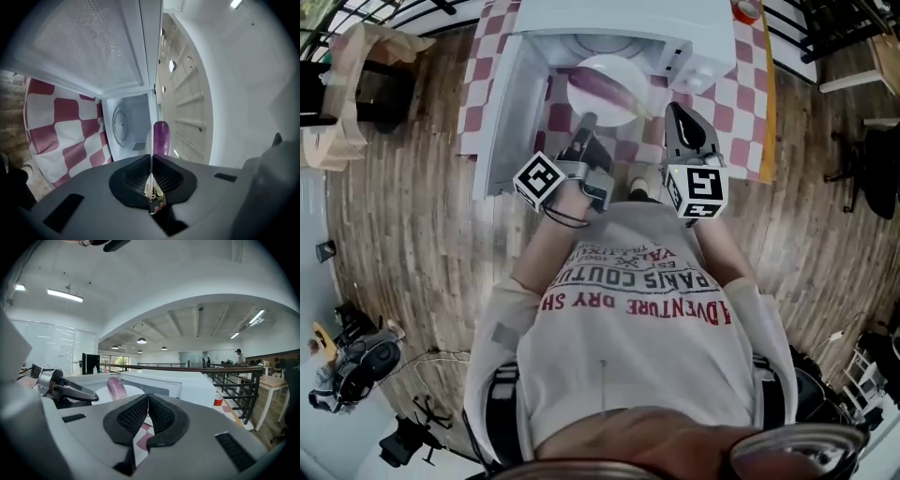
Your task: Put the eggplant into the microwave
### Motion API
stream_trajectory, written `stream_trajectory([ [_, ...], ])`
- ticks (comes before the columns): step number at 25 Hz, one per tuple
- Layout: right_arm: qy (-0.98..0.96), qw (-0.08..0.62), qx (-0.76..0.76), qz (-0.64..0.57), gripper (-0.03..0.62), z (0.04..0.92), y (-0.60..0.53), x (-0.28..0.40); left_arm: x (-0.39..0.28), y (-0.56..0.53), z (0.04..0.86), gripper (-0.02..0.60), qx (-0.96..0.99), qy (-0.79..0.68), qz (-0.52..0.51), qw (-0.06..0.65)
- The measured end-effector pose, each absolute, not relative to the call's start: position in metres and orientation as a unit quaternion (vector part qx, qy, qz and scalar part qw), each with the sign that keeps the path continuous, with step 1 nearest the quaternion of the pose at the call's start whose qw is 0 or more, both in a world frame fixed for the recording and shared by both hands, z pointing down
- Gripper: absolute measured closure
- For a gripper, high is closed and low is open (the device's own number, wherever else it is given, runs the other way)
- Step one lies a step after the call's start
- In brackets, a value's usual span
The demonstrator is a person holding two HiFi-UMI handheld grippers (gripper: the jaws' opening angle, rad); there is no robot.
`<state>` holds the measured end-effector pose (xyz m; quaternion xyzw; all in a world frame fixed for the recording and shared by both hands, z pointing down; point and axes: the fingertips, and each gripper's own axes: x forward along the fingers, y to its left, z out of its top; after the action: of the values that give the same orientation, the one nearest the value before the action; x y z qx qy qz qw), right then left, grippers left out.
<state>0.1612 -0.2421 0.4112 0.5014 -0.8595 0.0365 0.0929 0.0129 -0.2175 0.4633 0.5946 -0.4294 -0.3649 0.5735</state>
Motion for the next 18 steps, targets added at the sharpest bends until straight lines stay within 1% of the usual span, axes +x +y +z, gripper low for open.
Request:
stream_trajectory([
  [9,-0.893,0.117,0.433,0.046,0.567,0.439,-0.286,0.17,0.016,-0.252,0.487,0.548,0.551,-0.46,-0.407,0.565],
  [18,-0.891,0.142,0.428,0.06,0.566,0.482,-0.308,0.156,0.017,-0.274,0.521,0.548,0.537,-0.484,-0.389,0.571],
])
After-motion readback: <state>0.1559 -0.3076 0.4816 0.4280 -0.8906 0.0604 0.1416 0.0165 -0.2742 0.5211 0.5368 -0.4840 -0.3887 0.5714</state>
